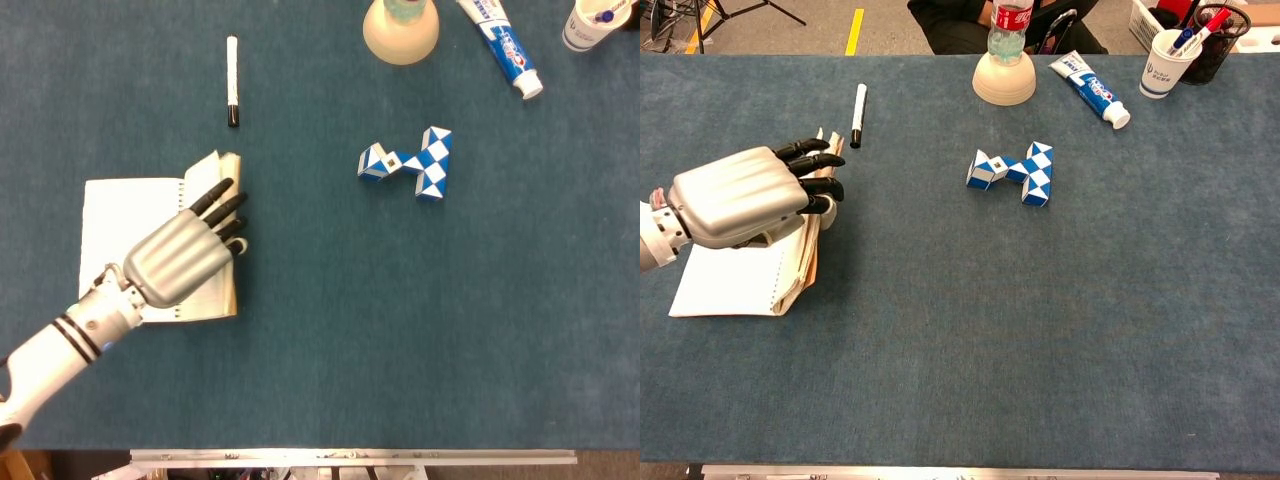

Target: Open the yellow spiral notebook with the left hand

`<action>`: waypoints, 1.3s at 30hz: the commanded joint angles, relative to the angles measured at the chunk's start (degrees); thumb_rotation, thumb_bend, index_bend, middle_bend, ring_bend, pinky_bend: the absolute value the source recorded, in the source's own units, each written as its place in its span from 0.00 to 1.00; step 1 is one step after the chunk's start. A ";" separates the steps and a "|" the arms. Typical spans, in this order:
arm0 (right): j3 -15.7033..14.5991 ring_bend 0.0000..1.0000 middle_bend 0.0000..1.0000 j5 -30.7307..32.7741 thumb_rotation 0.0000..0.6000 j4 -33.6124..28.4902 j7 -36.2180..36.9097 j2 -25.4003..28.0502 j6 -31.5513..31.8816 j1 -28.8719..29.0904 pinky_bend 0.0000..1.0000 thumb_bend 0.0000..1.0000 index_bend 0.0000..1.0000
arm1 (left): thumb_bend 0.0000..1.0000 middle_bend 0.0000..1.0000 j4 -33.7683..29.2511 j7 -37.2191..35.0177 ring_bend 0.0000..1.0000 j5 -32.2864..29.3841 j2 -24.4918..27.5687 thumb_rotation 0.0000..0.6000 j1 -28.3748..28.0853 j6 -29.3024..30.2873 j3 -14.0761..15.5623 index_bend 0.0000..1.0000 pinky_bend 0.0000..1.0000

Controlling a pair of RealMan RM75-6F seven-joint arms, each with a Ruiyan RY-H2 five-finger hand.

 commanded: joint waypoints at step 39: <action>0.07 0.00 0.12 0.45 1.00 -4.62 -5.80 1.18 -5.66 2.95 0.00 0.35 0.09 | 0.46 0.10 3.56 -19.49 0.08 -20.24 2.93 1.00 22.85 28.09 -1.58 0.06 0.00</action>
